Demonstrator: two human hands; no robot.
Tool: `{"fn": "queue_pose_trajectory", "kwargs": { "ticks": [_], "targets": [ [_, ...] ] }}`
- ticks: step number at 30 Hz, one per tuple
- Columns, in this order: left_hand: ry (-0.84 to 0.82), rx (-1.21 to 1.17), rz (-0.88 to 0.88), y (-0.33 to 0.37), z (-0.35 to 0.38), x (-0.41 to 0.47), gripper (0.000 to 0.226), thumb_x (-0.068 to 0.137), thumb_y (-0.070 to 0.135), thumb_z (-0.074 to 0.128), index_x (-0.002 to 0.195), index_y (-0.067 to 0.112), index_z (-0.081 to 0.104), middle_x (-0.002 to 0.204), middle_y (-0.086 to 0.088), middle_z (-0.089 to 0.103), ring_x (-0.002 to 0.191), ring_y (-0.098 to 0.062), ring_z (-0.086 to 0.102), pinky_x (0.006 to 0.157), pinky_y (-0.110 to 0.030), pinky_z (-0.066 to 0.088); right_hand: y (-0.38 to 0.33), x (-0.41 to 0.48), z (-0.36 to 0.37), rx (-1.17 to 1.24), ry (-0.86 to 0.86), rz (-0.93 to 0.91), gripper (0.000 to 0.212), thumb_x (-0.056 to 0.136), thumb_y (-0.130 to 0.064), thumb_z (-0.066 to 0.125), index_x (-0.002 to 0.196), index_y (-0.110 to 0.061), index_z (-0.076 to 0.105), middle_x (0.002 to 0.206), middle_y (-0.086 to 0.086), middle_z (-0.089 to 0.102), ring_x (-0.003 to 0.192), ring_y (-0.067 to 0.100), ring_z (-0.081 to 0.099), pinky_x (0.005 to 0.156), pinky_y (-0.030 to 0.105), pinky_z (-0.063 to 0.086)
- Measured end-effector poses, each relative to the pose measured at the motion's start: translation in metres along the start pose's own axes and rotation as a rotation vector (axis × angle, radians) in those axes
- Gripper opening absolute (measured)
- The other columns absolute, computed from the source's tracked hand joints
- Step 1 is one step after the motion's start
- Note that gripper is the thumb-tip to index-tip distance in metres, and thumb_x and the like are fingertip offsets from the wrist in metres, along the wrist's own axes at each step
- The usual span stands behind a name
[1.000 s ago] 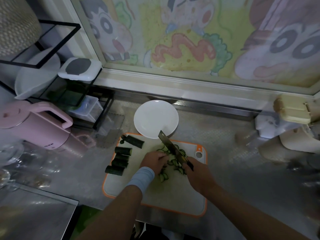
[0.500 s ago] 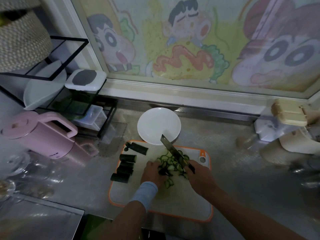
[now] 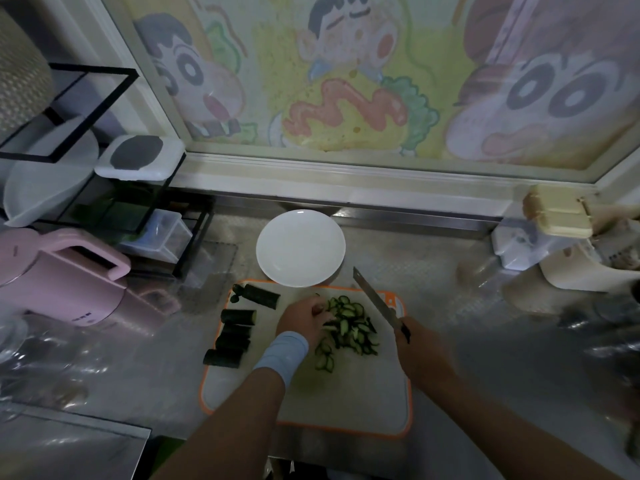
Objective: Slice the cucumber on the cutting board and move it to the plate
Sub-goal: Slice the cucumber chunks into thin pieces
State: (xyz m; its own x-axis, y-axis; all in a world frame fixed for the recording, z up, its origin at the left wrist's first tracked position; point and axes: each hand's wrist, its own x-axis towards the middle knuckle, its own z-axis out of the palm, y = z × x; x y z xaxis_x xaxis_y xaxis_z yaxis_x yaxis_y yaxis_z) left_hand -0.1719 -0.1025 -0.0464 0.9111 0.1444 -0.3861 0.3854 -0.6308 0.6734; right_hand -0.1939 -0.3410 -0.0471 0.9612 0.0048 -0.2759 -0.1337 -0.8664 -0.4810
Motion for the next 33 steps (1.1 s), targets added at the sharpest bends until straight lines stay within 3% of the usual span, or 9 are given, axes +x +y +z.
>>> {"fn": "queue_pose_trajectory", "kwargs": {
  "ticks": [3, 5, 8, 10, 15, 21, 24, 29, 33],
  "targets": [
    [0.040, -0.056, -0.001, 0.004, -0.001, 0.003, 0.049, 0.075, 0.037, 0.074, 0.119, 0.028, 0.055, 0.107, 0.007, 0.060, 0.101, -0.015, 0.057, 0.090, -0.031, 0.047, 0.003, -0.008, 0.012, 0.042, -0.027, -0.042, 0.015, 0.096, -0.032, 0.046, 0.091, -0.024, 0.056, 0.071, -0.002, 0.058, 0.064, 0.020, 0.055, 0.060, 0.035, 0.047],
    [0.059, 0.107, 0.037, 0.002, 0.002, 0.005, 0.072, 0.069, 0.045, 0.075, 0.132, 0.029, 0.045, 0.129, 0.002, 0.046, 0.120, -0.019, 0.045, 0.099, -0.038, 0.043, 0.001, -0.014, 0.019, 0.062, -0.049, -0.048, 0.014, 0.095, -0.033, 0.047, 0.092, -0.024, 0.056, 0.073, 0.000, 0.061, 0.067, 0.022, 0.058, 0.061, 0.036, 0.049],
    [-0.124, 0.448, 0.037, -0.004, 0.011, 0.007, 0.106, 0.061, 0.061, 0.074, 0.146, 0.025, 0.021, 0.151, -0.002, 0.016, 0.137, -0.028, 0.015, 0.111, -0.043, 0.026, 0.000, -0.018, 0.024, 0.118, -0.078, -0.052, 0.011, 0.094, -0.033, 0.049, 0.088, -0.025, 0.054, 0.070, -0.001, 0.060, 0.065, 0.023, 0.059, 0.060, 0.037, 0.049],
    [-0.149, 0.492, 0.068, -0.010, 0.020, 0.006, 0.098, 0.067, 0.057, 0.072, 0.146, 0.024, 0.025, 0.152, -0.003, 0.017, 0.138, -0.028, 0.013, 0.112, -0.040, 0.021, -0.001, -0.016, 0.021, 0.159, -0.096, -0.083, 0.011, 0.094, -0.030, 0.051, 0.086, -0.024, 0.053, 0.065, -0.004, 0.055, 0.063, 0.022, 0.057, 0.056, 0.034, 0.043],
    [-0.009, 0.169, 0.083, -0.019, 0.026, 0.000, 0.057, 0.084, 0.038, 0.065, 0.135, 0.022, 0.047, 0.140, -0.007, 0.043, 0.132, -0.025, 0.032, 0.109, -0.036, 0.031, 0.000, -0.011, 0.012, 0.223, -0.052, -0.060, 0.013, 0.096, -0.030, 0.049, 0.083, -0.028, 0.053, 0.062, -0.004, 0.053, 0.058, 0.015, 0.055, 0.052, 0.029, 0.039],
    [-0.161, 0.553, 0.123, -0.005, 0.032, -0.005, 0.121, 0.054, 0.073, 0.068, 0.146, 0.042, -0.004, 0.156, 0.003, -0.005, 0.142, -0.027, 0.003, 0.111, -0.052, 0.018, 0.011, -0.017, 0.019, 0.240, -0.074, 0.122, 0.018, 0.094, -0.030, 0.049, 0.077, -0.026, 0.049, 0.066, 0.000, 0.056, 0.062, 0.020, 0.057, 0.056, 0.035, 0.044],
    [-0.169, 0.574, 0.145, 0.004, 0.044, -0.001, 0.106, 0.063, 0.064, 0.069, 0.147, 0.038, 0.009, 0.156, 0.005, 0.005, 0.141, -0.026, 0.009, 0.112, -0.048, 0.018, 0.007, -0.025, 0.024, 0.289, -0.141, 0.106, 0.019, 0.097, -0.029, 0.047, 0.082, -0.019, 0.055, 0.072, 0.003, 0.058, 0.066, 0.017, 0.056, 0.055, 0.030, 0.039],
    [-0.022, 0.184, 0.180, 0.005, 0.045, -0.005, 0.057, 0.081, 0.032, 0.067, 0.134, 0.025, 0.048, 0.141, 0.001, 0.042, 0.130, -0.020, 0.035, 0.109, -0.031, 0.029, 0.000, -0.025, 0.024, 0.383, -0.210, 0.076, 0.021, 0.099, -0.026, 0.046, 0.082, -0.018, 0.055, 0.072, 0.001, 0.055, 0.064, 0.014, 0.051, 0.054, 0.026, 0.034],
    [0.122, 0.111, 0.253, -0.009, 0.031, -0.014, 0.045, 0.081, 0.042, 0.061, 0.122, 0.026, 0.056, 0.119, 0.003, 0.057, 0.110, -0.015, 0.051, 0.094, -0.031, 0.044, 0.008, -0.020, 0.016, 0.282, -0.171, -0.065, 0.027, 0.095, -0.025, 0.052, 0.069, -0.026, 0.044, 0.059, -0.002, 0.047, 0.054, 0.012, 0.047, 0.051, 0.030, 0.032]
  ]
}}
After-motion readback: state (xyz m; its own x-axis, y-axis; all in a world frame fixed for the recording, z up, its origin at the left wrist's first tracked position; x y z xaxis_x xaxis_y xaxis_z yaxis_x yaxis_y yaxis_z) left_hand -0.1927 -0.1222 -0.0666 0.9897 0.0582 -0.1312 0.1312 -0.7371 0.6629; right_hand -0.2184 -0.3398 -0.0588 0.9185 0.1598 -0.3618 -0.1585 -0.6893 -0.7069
